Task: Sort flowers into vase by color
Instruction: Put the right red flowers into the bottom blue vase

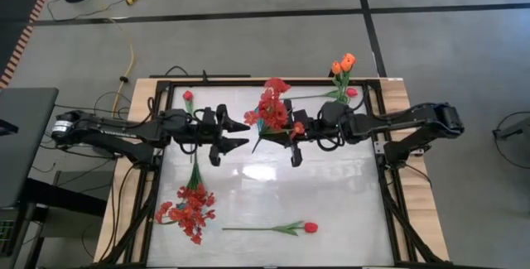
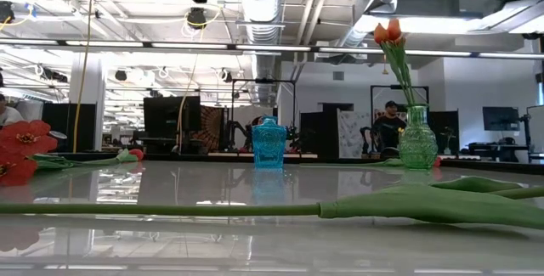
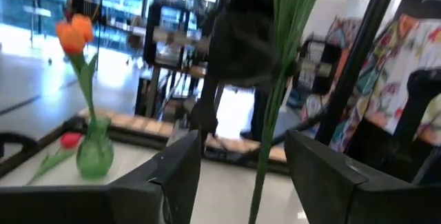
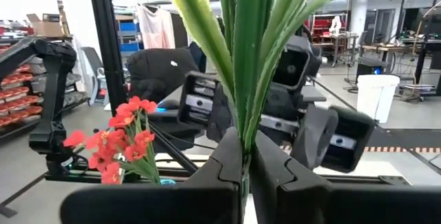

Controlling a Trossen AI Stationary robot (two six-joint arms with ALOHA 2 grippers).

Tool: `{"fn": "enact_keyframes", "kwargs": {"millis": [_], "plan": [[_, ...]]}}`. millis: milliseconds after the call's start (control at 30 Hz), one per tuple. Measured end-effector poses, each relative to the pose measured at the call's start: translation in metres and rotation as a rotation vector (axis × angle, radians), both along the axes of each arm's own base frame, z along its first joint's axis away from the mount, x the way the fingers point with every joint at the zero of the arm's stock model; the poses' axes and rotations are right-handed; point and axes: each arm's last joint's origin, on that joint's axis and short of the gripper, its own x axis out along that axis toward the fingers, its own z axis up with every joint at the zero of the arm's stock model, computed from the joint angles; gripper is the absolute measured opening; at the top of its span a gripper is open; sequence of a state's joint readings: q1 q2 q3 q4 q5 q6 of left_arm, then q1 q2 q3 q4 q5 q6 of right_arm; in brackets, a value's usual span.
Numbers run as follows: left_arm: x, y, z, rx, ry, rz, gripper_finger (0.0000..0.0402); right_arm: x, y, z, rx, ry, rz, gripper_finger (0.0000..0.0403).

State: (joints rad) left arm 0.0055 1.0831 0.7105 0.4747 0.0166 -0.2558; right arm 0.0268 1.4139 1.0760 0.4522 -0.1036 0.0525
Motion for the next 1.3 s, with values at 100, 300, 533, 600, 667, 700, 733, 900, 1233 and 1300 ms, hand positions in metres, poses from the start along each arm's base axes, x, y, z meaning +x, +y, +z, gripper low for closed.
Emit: {"fn": "enact_keyframes", "kwargs": {"millis": [100, 300, 533, 600, 667, 700, 733, 900, 1233, 1300], "plan": [[0.000, 0.000, 0.004, 0.013, -0.047, 0.004, 0.0197, 0.000, -0.004, 0.000, 0.006, -0.001, -0.010, 0.0035], [-0.002, 0.000, 0.010, 0.031, -0.106, 0.008, 0.0197, 0.000, -0.012, -0.001, 0.077, 0.014, -0.028, 0.0035], [-0.002, 0.003, 0.013, 0.017, -0.129, 0.094, 0.0197, 0.000, -0.013, -0.003, 0.078, 0.041, -0.033, 0.0035], [-0.001, 0.003, 0.019, 0.016, -0.115, 0.108, 0.0197, 0.001, -0.013, -0.005, 0.078, 0.067, -0.034, 0.0035], [0.001, 0.003, 0.026, 0.018, -0.079, 0.114, 0.0197, 0.001, -0.014, -0.007, 0.078, 0.081, -0.036, 0.0035], [0.004, 0.003, 0.030, 0.020, -0.058, 0.115, 0.0197, 0.001, -0.014, -0.007, 0.078, 0.083, -0.037, 0.0035], [0.006, 0.003, 0.033, 0.025, -0.029, 0.119, 0.0197, 0.001, -0.014, -0.007, 0.076, 0.083, -0.037, 0.0035], [0.016, 0.005, 0.042, 0.049, 0.075, 0.135, 0.0197, 0.001, -0.015, -0.007, 0.071, 0.085, -0.040, 0.0035], [0.040, 0.006, 0.052, 0.078, 0.085, 0.100, 0.0197, 0.001, -0.018, -0.010, 0.070, 0.109, -0.054, 0.0035], [0.040, 0.008, 0.053, 0.072, 0.088, 0.106, 0.0197, 0.001, -0.018, -0.010, 0.071, 0.113, -0.055, 0.0035]]}}
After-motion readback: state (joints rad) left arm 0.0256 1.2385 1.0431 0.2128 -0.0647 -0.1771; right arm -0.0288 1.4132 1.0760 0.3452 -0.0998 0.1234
